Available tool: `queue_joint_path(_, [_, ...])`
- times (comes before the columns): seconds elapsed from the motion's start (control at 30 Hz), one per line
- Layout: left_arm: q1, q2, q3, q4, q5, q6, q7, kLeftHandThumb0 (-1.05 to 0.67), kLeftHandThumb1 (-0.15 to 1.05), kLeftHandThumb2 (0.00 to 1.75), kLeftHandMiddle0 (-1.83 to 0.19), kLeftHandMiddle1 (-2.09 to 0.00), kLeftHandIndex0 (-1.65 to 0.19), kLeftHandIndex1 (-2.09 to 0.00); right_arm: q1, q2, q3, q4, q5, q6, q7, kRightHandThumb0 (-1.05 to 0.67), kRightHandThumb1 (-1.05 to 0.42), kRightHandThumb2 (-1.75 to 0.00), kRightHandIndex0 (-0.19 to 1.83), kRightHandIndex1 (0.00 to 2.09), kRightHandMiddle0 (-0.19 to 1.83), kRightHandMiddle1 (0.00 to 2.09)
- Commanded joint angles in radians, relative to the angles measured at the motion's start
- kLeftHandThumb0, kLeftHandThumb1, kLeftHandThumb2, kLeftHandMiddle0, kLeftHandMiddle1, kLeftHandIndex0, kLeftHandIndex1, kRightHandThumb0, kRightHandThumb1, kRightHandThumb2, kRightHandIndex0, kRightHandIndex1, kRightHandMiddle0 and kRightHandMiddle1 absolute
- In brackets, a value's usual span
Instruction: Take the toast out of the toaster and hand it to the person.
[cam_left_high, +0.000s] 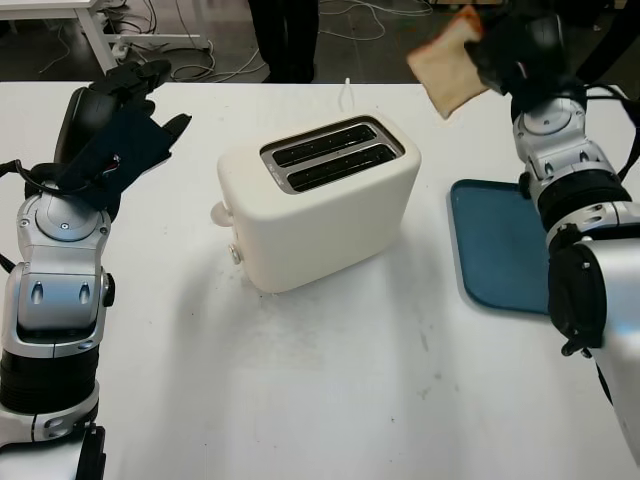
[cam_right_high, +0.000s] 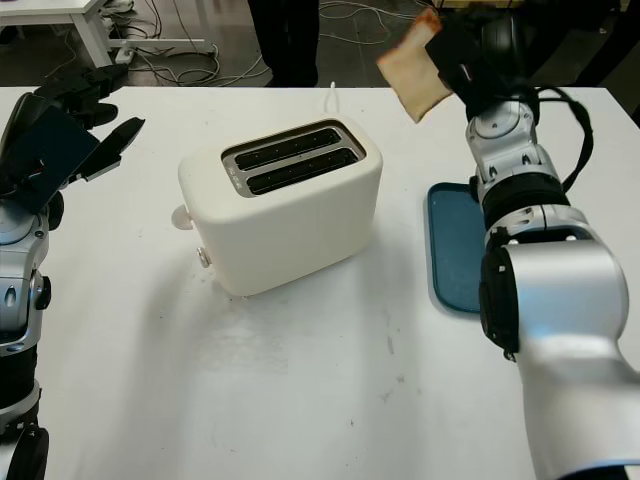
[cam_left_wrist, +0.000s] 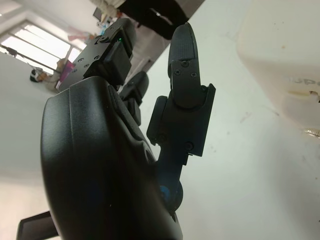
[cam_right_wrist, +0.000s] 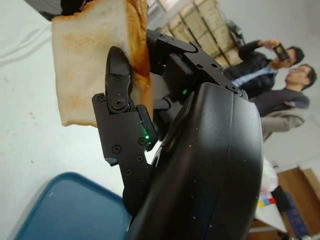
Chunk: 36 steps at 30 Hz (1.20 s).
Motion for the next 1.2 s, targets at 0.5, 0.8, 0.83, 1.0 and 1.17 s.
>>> queue_joint_path(0.5, [0.008,0.034,-0.014,0.008,0.015,-0.03,-0.009,-0.48,0.92,0.42,-0.17,-0.66,-0.46,-0.04,0.024,0.017,-0.001,0.004,0.017,0.006,-0.009,-0.18,-0.92,-0.29,0.54,1.75,0.57,1.1])
queue_joint_path(0.8, [0.001,0.025,-0.011,-0.001,0.008,-0.004,-0.003,-0.45,0.92,0.41,-0.15,-0.65,-0.49,-0.04,0.017,0.018,0.003,0.004,0.024,0.015,0.001,-0.23,-0.92,-0.32,0.61,1.75,0.44,1.51])
queue_joint_path(0.83, [0.002,0.024,-0.01,0.0,0.005,-0.01,-0.004,-0.44,0.92,0.4,-0.15,-0.65,-0.47,-0.03,0.017,0.017,0.005,0.003,0.023,0.011,0.004,-0.24,-0.92,-0.32,0.58,1.75,0.46,1.45])
queue_joint_path(1.0, [0.002,0.032,-0.016,0.002,0.014,-0.012,-0.004,-0.46,0.92,0.41,-0.14,-0.63,-0.5,-0.04,0.015,0.018,-0.005,0.002,0.039,0.005,0.015,-0.26,-0.92,-0.31,0.63,1.75,0.4,1.68])
queue_joint_path(1.17, [0.001,0.02,-0.008,0.002,0.005,-0.012,0.002,-0.46,0.92,0.4,-0.16,-0.65,-0.5,-0.04,0.013,0.02,-0.002,0.003,0.031,0.01,0.004,-0.24,-0.92,-0.3,0.67,1.75,0.4,1.73])
